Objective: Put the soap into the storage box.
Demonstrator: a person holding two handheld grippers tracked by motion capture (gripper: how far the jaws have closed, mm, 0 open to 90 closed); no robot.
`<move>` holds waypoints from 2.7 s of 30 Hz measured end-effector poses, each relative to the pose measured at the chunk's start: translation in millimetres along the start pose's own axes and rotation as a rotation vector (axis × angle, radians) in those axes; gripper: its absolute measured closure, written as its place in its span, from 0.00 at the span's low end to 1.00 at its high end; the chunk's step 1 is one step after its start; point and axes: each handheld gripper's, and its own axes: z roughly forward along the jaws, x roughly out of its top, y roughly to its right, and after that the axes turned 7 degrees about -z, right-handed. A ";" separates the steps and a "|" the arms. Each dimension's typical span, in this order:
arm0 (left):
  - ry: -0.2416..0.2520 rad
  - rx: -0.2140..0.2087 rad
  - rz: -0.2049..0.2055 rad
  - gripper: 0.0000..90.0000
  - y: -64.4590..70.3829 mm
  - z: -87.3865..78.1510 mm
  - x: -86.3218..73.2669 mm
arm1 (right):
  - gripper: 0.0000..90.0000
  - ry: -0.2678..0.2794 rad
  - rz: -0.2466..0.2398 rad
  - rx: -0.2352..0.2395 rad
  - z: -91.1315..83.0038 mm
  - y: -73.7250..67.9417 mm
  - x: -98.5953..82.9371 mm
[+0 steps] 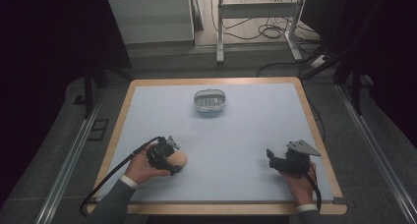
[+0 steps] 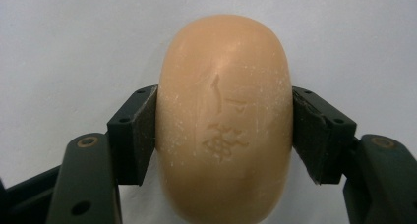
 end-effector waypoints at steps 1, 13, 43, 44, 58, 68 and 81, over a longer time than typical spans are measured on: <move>-0.002 0.003 0.003 0.37 -0.2 -0.5 -0.3 | 0.10 0.000 0.000 0.000 0.0 0.0 0.0; 0.047 0.013 -0.005 0.37 -5.9 -16.0 4.0 | 0.10 -0.002 0.002 -0.002 0.3 0.0 0.1; 0.083 0.018 0.007 0.37 -11.9 -34.8 28.5 | 0.10 -0.013 0.006 0.001 1.2 0.3 0.5; 0.083 0.017 0.006 0.37 -12.1 -34.6 29.5 | 0.10 -0.012 0.007 0.000 1.2 0.3 0.5; 0.084 0.025 0.008 0.37 -16.8 -37.3 44.0 | 0.10 -0.012 0.007 -0.001 1.1 0.3 0.4; 0.083 0.035 0.010 0.37 -20.6 -40.0 51.7 | 0.10 -0.012 0.009 -0.003 1.1 0.4 0.4; 0.091 0.045 -0.017 0.37 -31.9 -37.0 60.0 | 0.10 -0.013 0.008 -0.011 1.1 0.0 0.5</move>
